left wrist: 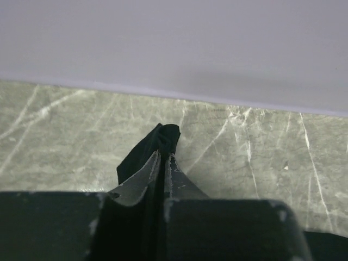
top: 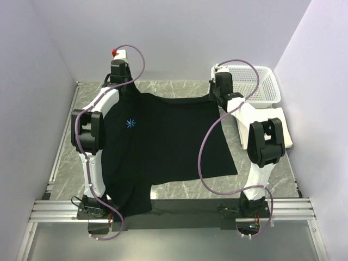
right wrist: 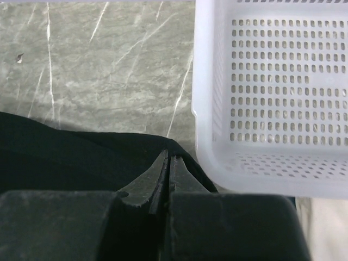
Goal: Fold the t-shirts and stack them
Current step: Flatten the tshirt out
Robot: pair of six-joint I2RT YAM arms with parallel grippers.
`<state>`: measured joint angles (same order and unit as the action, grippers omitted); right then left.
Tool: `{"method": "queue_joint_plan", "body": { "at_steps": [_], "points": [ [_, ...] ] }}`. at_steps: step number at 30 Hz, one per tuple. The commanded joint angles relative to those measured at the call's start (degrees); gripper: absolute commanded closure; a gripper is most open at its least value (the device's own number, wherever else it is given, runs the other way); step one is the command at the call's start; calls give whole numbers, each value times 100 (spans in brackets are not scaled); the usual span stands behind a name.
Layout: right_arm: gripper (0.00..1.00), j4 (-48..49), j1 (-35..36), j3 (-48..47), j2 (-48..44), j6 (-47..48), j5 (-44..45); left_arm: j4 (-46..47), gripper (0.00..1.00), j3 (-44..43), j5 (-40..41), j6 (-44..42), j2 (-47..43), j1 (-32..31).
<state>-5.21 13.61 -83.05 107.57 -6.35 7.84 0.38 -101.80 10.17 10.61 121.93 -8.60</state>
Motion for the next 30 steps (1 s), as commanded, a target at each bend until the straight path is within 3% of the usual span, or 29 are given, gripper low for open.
{"method": "queue_joint_plan", "body": {
  "at_steps": [1, 2, 3, 4, 6, 13, 21, 27, 30],
  "points": [
    [100, 91, -34, -405, 168, 90, 139, 6, 90, 132, 46, 617, -46, 16],
    [100, 30, -33, -423, 194, 81, 131, -3, 65, 204, 3, 739, -55, 16],
    [100, 12, -33, -440, 220, 81, 104, -29, 49, 265, -15, 801, -55, 16],
    [100, 3, -33, -423, 229, 73, 78, -21, 34, 370, 19, 872, -116, 25],
    [100, -15, -33, -397, 203, 81, 43, -177, 18, 520, 90, 1117, -248, 77],
    [100, -129, -42, -204, 19, 73, -89, -591, 19, 1529, 485, 1646, -1091, 596],
    [100, -445, -34, -54, -113, -199, -274, -1365, 22, 2637, 1074, 1778, -1373, 772],
    [100, -673, -33, 174, -254, -551, -362, -1743, 35, 3104, 1048, 1900, -1549, 772],
    [100, -963, -42, 332, -377, -929, -265, -2067, 46, 3315, 995, 1988, -1611, 772]
  ]
}}
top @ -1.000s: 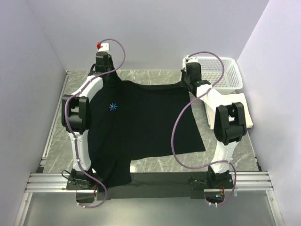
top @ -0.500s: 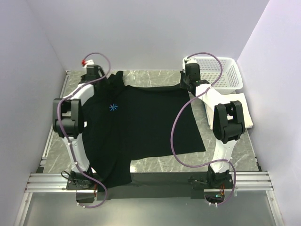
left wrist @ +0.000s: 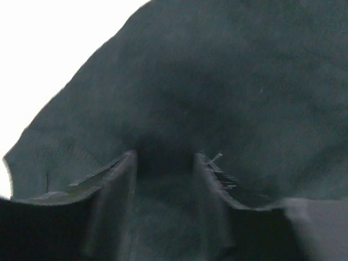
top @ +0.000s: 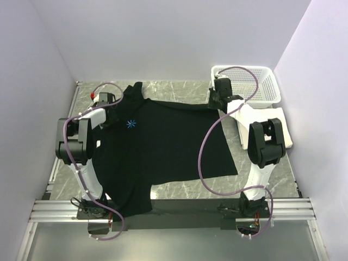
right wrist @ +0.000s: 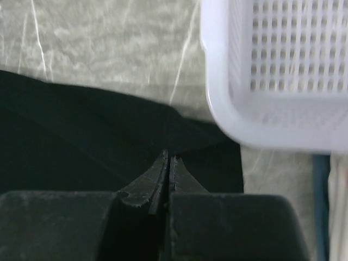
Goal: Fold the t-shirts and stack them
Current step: Flatten the tshirt out
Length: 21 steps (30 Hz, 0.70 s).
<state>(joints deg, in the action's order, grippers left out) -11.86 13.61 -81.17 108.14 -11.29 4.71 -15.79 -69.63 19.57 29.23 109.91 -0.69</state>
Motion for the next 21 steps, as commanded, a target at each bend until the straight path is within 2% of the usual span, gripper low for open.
{"method": "queue_joint_plan", "body": {
  "at_steps": [1, 2, 5, 9, 13, 14, 16, 17, 20, 21],
  "points": [
    [100, -361, -34, 188, -469, -505, 39, -512, 51, 272, -14, 144, -496, -19],
    [100, -535, -33, 241, -556, -689, 56, -565, 59, 378, -41, 205, -558, -19],
    [100, -939, -42, 513, -784, -1058, 170, -846, 65, 835, -217, 363, -900, -19],
    [100, -1389, -103, 1179, -1329, -1410, 381, -1206, 67, 1556, -577, 618, -1646, -19],
    [100, -1661, -288, 1840, -2015, -1587, 382, -1374, 67, 2443, -1437, 1004, -2806, -28],
    [100, -1679, -297, 1954, -2242, -1570, 364, -1357, 66, 2593, -1865, 1197, -3008, -28],
    [100, -1679, -288, 2183, -2472, -1499, 320, -1348, 64, 2866, -2079, 1443, -3482, -28],
    [100, -1653, -288, 2245, -2525, -1482, 294, -1339, 59, 2893, -2159, 1480, -3615, -28],
    [100, -1557, -297, 2281, -2639, -1411, 153, -1216, 48, 2622, -2072, 1332, -3959, -28],
    [100, -1539, -297, 2246, -2640, -1385, 118, -1172, 46, 2264, -1976, 1235, -3899, -19]
  ]
}}
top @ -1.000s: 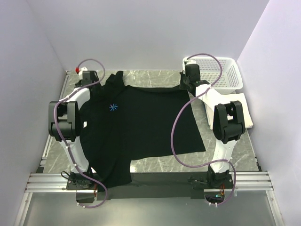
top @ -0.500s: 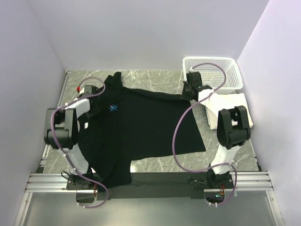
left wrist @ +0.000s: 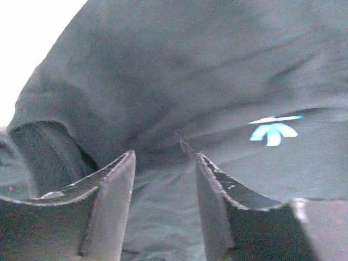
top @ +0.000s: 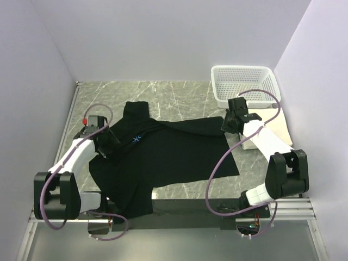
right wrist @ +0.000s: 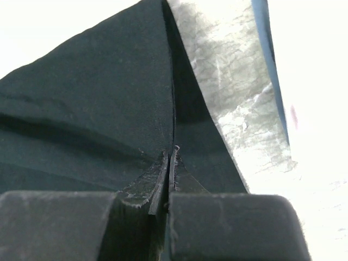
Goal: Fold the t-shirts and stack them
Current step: Flatten the tshirt out
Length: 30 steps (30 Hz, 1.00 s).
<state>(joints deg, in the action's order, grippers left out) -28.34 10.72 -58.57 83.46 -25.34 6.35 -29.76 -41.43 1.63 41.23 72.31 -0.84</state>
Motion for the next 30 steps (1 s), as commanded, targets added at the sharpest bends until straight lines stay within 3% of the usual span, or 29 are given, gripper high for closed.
{"method": "queue_joint_plan", "body": {
  "at_steps": [1, 6, 15, 30],
  "points": [
    [100, 118, -9, -32, -172, 55, -81, 268, 45, -759, -180, -88, -52, -4],
    [100, 188, 9, -41, -190, 187, -415, 908, 40, -2015, 382, -809, 1053, -4],
    [100, 276, 35, 47, -383, 161, -617, 1464, 44, -3615, -223, -1188, 3128, -21],
    [100, 390, 35, 232, -541, 170, -741, 1289, 49, -5015, -180, -1390, 4844, -250]
  ]
}}
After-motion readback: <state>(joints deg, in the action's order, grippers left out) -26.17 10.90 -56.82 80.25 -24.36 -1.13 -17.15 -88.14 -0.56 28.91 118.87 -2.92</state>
